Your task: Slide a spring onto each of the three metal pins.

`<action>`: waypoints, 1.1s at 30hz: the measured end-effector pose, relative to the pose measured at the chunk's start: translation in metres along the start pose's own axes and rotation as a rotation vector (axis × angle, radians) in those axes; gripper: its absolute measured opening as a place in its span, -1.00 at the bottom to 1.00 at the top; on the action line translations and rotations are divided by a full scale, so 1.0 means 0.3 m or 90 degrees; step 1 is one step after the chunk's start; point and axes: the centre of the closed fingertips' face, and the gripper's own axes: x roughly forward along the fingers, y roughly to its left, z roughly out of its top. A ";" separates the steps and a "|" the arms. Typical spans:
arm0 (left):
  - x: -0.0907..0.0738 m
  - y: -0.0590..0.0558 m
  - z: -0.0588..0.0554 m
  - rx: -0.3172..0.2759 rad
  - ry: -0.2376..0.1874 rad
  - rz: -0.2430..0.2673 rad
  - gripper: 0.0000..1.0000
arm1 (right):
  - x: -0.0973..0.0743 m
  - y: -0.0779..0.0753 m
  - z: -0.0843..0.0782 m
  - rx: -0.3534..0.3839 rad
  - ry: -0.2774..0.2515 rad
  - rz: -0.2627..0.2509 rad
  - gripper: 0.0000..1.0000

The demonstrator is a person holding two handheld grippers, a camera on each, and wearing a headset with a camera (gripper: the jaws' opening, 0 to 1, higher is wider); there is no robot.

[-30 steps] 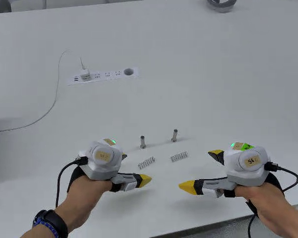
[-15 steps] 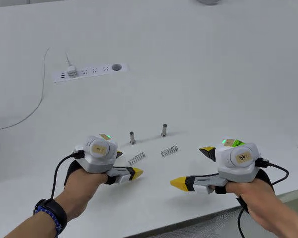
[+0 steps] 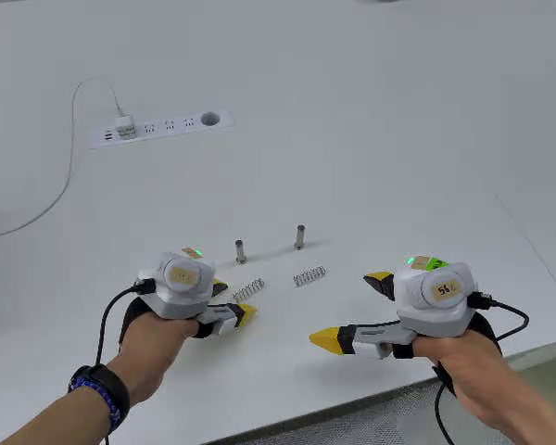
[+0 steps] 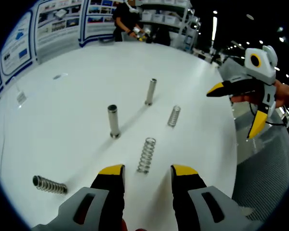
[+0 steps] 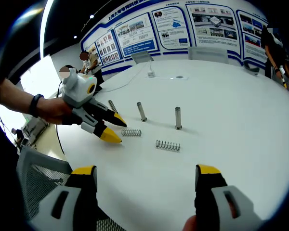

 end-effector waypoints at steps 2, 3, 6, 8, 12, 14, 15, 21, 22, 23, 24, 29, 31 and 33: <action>0.003 -0.001 0.002 -0.002 -0.003 0.000 -0.26 | 0.001 0.001 -0.003 0.001 0.001 0.001 0.70; 0.004 0.000 0.004 -0.002 -0.004 0.001 -0.27 | 0.001 0.002 -0.004 0.001 0.002 0.001 0.70; 0.009 -0.001 0.008 0.003 -0.006 0.004 -0.36 | 0.002 0.003 -0.007 0.003 0.003 0.003 0.69; 0.016 -0.001 0.010 0.022 -0.005 0.008 -0.44 | 0.002 0.005 -0.010 0.009 0.005 0.006 0.67; 0.022 -0.002 0.013 0.041 -0.003 0.010 -0.54 | 0.001 0.001 -0.008 0.019 0.000 0.006 0.66; 0.024 -0.004 0.014 0.048 -0.003 0.011 -0.58 | 0.001 0.000 -0.008 0.020 0.000 0.006 0.66; 0.023 -0.005 0.014 0.052 -0.001 0.011 -0.60 | 0.001 0.000 -0.008 0.020 0.000 0.006 0.66; 0.026 0.000 0.007 0.078 0.007 0.023 -0.71 | -0.001 0.006 -0.011 0.024 0.002 0.010 0.64; 0.026 -0.001 0.008 0.083 0.008 0.024 -0.73 | 0.000 0.009 -0.011 0.036 0.001 0.014 0.63; 0.029 0.001 0.006 0.086 0.010 0.025 -0.73 | 0.000 0.010 -0.012 0.043 0.001 0.016 0.62; 0.032 0.001 0.003 0.091 0.013 0.025 -0.74 | 0.001 0.011 -0.011 0.046 0.000 0.017 0.61; 0.035 -0.003 0.006 0.101 0.014 0.028 -0.77 | 0.006 0.021 -0.018 0.045 0.015 0.023 0.59; 0.036 0.000 0.005 0.106 0.015 0.033 -0.78 | 0.007 0.025 -0.014 0.044 0.012 0.025 0.58; 0.035 0.001 0.005 0.104 0.015 0.034 -0.78 | 0.008 0.027 -0.010 0.042 0.011 0.025 0.58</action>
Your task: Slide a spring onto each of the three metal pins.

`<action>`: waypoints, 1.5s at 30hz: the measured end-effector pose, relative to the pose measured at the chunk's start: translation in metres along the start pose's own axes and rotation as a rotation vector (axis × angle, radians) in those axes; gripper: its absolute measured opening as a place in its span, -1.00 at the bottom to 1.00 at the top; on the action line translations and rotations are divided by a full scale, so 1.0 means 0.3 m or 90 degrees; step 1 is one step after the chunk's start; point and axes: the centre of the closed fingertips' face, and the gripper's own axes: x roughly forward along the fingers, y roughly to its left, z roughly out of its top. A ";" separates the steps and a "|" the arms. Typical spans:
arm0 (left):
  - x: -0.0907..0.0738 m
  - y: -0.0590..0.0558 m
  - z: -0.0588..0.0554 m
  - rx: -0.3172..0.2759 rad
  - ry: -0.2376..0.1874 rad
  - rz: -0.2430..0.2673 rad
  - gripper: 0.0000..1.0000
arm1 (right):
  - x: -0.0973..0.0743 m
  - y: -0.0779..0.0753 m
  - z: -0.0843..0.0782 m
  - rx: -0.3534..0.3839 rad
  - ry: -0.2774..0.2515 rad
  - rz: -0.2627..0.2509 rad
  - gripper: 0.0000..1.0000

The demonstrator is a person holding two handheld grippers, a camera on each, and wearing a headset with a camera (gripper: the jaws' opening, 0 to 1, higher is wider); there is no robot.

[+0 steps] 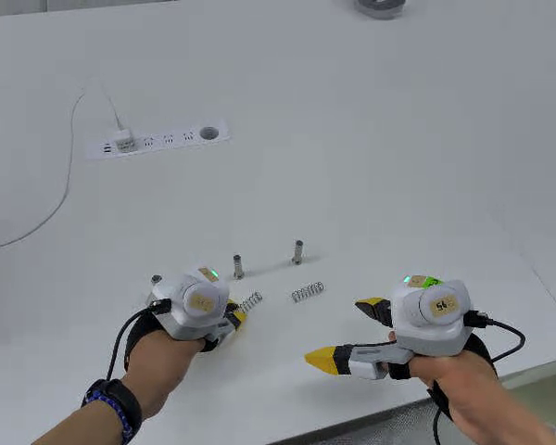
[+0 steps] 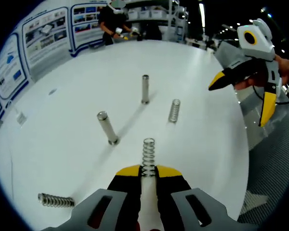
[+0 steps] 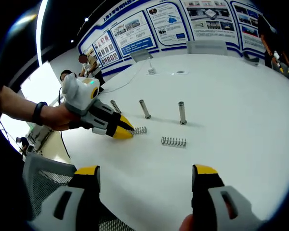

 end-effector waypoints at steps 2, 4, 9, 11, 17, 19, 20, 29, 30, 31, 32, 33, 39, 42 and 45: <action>-0.008 -0.003 0.003 -0.012 -0.005 -0.001 -0.78 | -0.001 0.004 0.003 -0.003 0.000 0.001 0.59; -0.015 -0.005 0.003 -0.018 -0.007 -0.003 -0.79 | -0.001 0.007 0.006 -0.005 0.000 0.002 0.59; -0.042 -0.010 0.010 -0.024 -0.018 -0.007 -0.79 | 0.002 0.012 0.012 -0.002 -0.004 0.005 0.58; -0.051 -0.010 0.010 -0.026 -0.022 -0.008 -0.79 | 0.003 0.013 0.012 0.002 -0.004 0.005 0.58; -0.079 -0.015 0.012 -0.022 -0.029 -0.010 -0.79 | 0.011 0.019 0.014 0.007 -0.005 0.010 0.58; -0.087 -0.018 0.012 -0.017 -0.031 -0.010 -0.79 | 0.012 0.020 0.014 0.008 -0.005 0.012 0.58; -0.092 -0.021 0.013 -0.015 -0.032 -0.011 -0.79 | 0.012 0.021 0.014 0.008 -0.005 0.013 0.57; -0.132 -0.043 0.026 0.009 -0.042 -0.022 -0.79 | 0.016 0.029 0.019 0.013 -0.008 0.021 0.54; -0.137 -0.046 0.029 0.010 -0.043 -0.023 -0.79 | 0.016 0.030 0.020 0.014 -0.009 0.022 0.54; -0.144 -0.050 0.033 0.013 -0.046 -0.025 -0.79 | 0.017 0.031 0.021 0.016 -0.010 0.024 0.53; -0.149 -0.052 0.036 0.016 -0.048 -0.025 -0.79 | 0.018 0.032 0.023 0.017 -0.010 0.025 0.52; -0.153 -0.054 0.039 0.018 -0.049 -0.026 -0.79 | 0.019 0.032 0.024 0.018 -0.011 0.027 0.51; -0.182 -0.076 0.061 0.033 -0.061 -0.033 -0.79 | 0.028 0.047 0.035 0.017 -0.013 0.042 0.46; -0.193 -0.090 0.071 0.038 -0.066 -0.037 -0.79 | 0.032 0.056 0.040 0.018 -0.015 0.050 0.43; -0.201 -0.112 0.080 0.044 -0.070 -0.043 -0.79 | 0.036 0.065 0.047 0.026 -0.019 0.057 0.36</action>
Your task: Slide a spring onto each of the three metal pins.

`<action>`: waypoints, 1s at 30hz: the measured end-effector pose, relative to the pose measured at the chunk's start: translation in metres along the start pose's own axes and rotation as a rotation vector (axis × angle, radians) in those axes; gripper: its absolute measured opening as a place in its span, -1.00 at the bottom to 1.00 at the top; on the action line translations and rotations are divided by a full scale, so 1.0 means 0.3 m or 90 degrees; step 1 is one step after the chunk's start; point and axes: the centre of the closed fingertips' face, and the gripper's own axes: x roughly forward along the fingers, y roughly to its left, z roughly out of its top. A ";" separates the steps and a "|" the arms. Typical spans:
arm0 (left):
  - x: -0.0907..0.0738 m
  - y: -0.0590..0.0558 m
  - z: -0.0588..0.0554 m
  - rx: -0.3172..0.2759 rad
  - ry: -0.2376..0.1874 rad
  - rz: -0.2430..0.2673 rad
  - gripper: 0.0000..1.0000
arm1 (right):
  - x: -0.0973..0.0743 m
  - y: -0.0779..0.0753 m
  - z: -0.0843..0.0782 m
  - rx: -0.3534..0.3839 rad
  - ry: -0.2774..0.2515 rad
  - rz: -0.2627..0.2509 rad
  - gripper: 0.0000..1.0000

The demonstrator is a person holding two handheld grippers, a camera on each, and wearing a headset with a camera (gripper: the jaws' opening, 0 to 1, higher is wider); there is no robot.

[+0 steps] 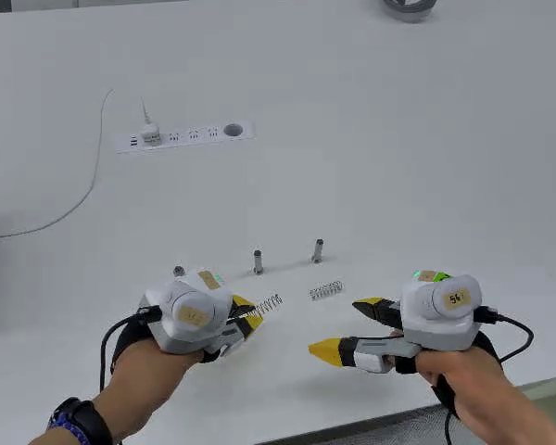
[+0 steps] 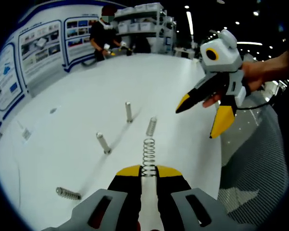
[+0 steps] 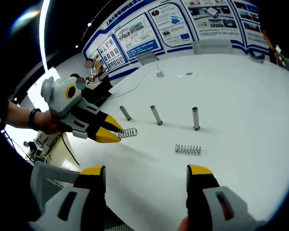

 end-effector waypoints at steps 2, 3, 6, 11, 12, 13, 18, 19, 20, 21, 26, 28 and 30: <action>0.000 -0.018 0.003 0.001 -0.003 -0.005 -0.79 | 0.005 0.009 0.005 0.015 -0.007 0.009 0.32; -0.002 -0.027 0.006 0.003 -0.003 -0.007 -0.79 | 0.006 0.013 0.006 0.019 -0.009 0.013 0.29; -0.003 -0.064 0.013 0.011 -0.006 -0.018 -0.79 | 0.010 0.027 0.014 0.033 -0.017 0.028 0.21; -0.003 -0.119 0.031 0.030 -0.010 -0.037 -0.79 | 0.017 0.045 0.015 0.046 -0.019 0.045 0.13; -0.003 -0.126 0.035 0.031 -0.012 -0.040 -0.79 | 0.018 0.047 0.016 0.049 -0.021 0.048 0.10; -0.003 -0.132 0.039 0.033 -0.013 -0.042 -0.79 | 0.019 0.049 0.018 0.051 -0.022 0.050 0.08; 0.000 -0.160 0.059 0.044 -0.019 -0.055 -0.79 | 0.017 0.069 0.030 0.075 -0.032 0.072 -0.19; 0.000 -0.163 0.062 0.045 -0.020 -0.057 -0.79 | 0.017 0.071 0.031 0.075 -0.032 0.074 -0.23; 0.000 -0.165 0.065 0.045 -0.021 -0.058 -0.79 | 0.017 0.075 0.032 0.076 -0.032 0.076 -0.25; 0.001 -0.167 0.068 0.047 -0.022 -0.059 -0.79 | 0.017 0.080 0.033 0.079 -0.032 0.082 -0.28; -0.002 -0.180 0.085 0.054 -0.028 -0.065 -0.79 | 0.019 0.096 0.036 0.088 -0.033 0.099 -0.40; -0.002 -0.184 0.088 0.057 -0.029 -0.069 -0.79 | 0.021 0.102 0.037 0.091 -0.032 0.105 -0.43; -0.001 -0.188 0.085 0.059 -0.027 -0.074 -0.79 | 0.022 0.110 0.038 0.096 -0.031 0.113 -0.48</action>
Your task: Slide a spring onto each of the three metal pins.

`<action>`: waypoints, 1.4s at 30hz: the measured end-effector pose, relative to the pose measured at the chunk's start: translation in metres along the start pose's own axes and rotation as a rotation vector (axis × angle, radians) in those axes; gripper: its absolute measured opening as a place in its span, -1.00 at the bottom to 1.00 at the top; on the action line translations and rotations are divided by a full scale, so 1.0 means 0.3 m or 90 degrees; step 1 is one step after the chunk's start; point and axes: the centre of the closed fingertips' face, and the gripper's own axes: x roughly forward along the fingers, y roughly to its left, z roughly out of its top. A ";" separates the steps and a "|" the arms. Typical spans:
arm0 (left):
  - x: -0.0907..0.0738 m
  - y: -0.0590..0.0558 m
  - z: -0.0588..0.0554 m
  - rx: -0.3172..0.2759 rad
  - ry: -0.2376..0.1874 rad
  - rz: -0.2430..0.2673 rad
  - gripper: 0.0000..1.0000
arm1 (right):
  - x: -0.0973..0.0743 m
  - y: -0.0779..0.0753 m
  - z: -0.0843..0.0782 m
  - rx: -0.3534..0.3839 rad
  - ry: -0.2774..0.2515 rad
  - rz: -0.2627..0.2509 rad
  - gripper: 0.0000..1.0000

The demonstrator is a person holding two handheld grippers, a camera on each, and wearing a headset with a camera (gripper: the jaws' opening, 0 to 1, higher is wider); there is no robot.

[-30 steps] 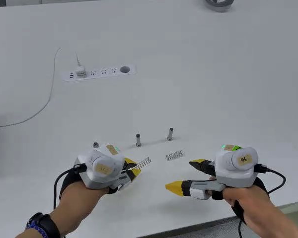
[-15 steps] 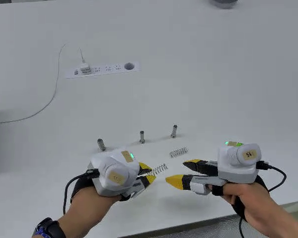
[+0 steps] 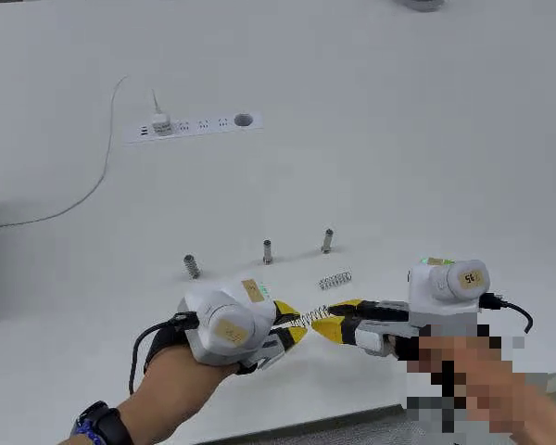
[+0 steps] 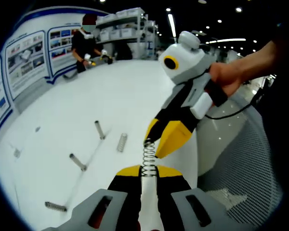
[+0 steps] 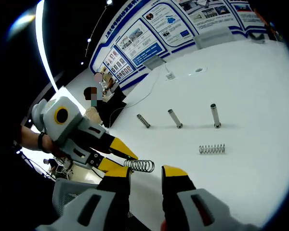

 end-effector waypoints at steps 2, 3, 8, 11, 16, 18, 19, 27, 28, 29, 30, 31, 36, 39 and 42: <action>0.001 -0.003 0.000 0.001 0.000 -0.003 -0.79 | 0.003 0.011 -0.001 0.006 0.002 0.010 -0.52; 0.000 -0.005 0.001 0.002 0.000 -0.004 -0.79 | 0.004 0.015 -0.001 0.008 0.003 0.014 -0.56; -0.002 -0.005 -0.006 0.009 0.004 -0.006 -0.79 | 0.005 0.019 0.004 0.018 0.003 0.020 -0.62; -0.004 -0.004 -0.009 0.015 0.006 -0.007 -0.79 | 0.006 0.025 0.006 0.020 0.007 0.027 -0.64; -0.003 -0.007 -0.015 0.026 0.010 -0.011 -0.79 | 0.007 0.035 0.011 0.019 0.014 0.035 -0.68; -0.002 -0.008 -0.015 0.027 0.010 -0.012 -0.80 | 0.007 0.041 0.014 0.017 0.018 0.042 -0.70; -0.002 -0.009 -0.013 0.028 0.008 -0.014 -0.80 | 0.006 0.046 0.018 0.013 0.021 0.045 -0.71; -0.004 -0.010 0.024 0.025 -0.011 -0.023 -0.80 | -0.006 0.064 0.045 -0.030 0.050 0.057 -0.71; -0.005 -0.010 0.029 0.024 -0.014 -0.023 -0.80 | -0.007 0.065 0.049 -0.037 0.053 0.058 -0.71; -0.004 -0.009 0.036 0.022 -0.018 -0.025 -0.80 | -0.010 0.070 0.056 -0.048 0.060 0.062 -0.72; -0.004 -0.009 0.041 0.022 -0.021 -0.027 -0.80 | -0.012 0.073 0.060 -0.057 0.065 0.064 -0.72; -0.004 -0.008 0.050 0.021 -0.025 -0.028 -0.80 | -0.015 0.076 0.066 -0.071 0.073 0.065 -0.73; -0.009 -0.006 0.086 0.015 -0.046 -0.037 -0.80 | -0.029 0.092 0.090 -0.132 0.112 0.082 -0.74; -0.013 -0.007 0.103 0.010 -0.060 -0.046 -0.80 | -0.038 0.098 0.099 -0.179 0.144 0.090 -0.75; -0.016 -0.005 0.118 0.008 -0.070 -0.050 -0.80 | -0.041 0.107 0.107 -0.226 0.180 0.097 -0.75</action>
